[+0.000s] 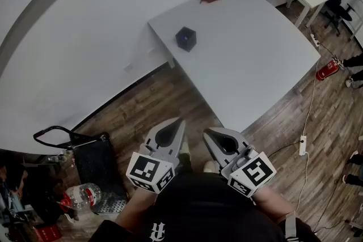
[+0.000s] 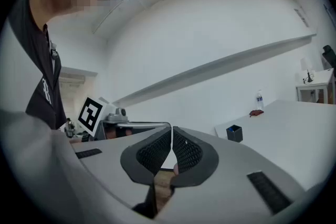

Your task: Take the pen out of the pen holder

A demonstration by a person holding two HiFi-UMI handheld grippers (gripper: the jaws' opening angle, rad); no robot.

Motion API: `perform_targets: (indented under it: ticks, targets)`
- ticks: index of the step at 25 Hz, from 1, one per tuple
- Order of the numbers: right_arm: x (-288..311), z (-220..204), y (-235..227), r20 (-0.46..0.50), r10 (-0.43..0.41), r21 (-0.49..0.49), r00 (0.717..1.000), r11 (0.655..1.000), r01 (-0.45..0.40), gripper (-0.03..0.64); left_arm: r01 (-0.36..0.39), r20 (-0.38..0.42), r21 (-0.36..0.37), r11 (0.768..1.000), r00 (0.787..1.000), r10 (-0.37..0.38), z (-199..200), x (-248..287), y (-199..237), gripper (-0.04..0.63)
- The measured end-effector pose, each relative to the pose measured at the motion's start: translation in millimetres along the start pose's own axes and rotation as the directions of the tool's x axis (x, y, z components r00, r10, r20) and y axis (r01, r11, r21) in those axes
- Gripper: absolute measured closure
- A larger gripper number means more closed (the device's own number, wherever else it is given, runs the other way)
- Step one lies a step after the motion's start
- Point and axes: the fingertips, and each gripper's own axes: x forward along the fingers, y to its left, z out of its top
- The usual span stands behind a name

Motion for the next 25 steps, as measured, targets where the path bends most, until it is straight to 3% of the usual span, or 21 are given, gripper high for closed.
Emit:
perform_targets:
  ticks: [5,14,25]
  targets:
    - [52,12,-13,0.009,-0.012,0.000,1.000,1.000,0.012,0.600,-0.002,-0.019,0.032,0.999,1.000,0.002,9,24,54,0.588]
    - [142,31,-39,0.014,-0.103,0.002,0.995,0.995,0.103,0.600,0.067,-0.059,0.065,0.996,0.996,-0.063,17,84,146,0.588]
    - [174,44,-82,0.015,-0.204,0.027,0.979,0.979,0.204,0.600,0.123,-0.105,0.070,0.990,0.988,-0.115,15,151,194,0.589]
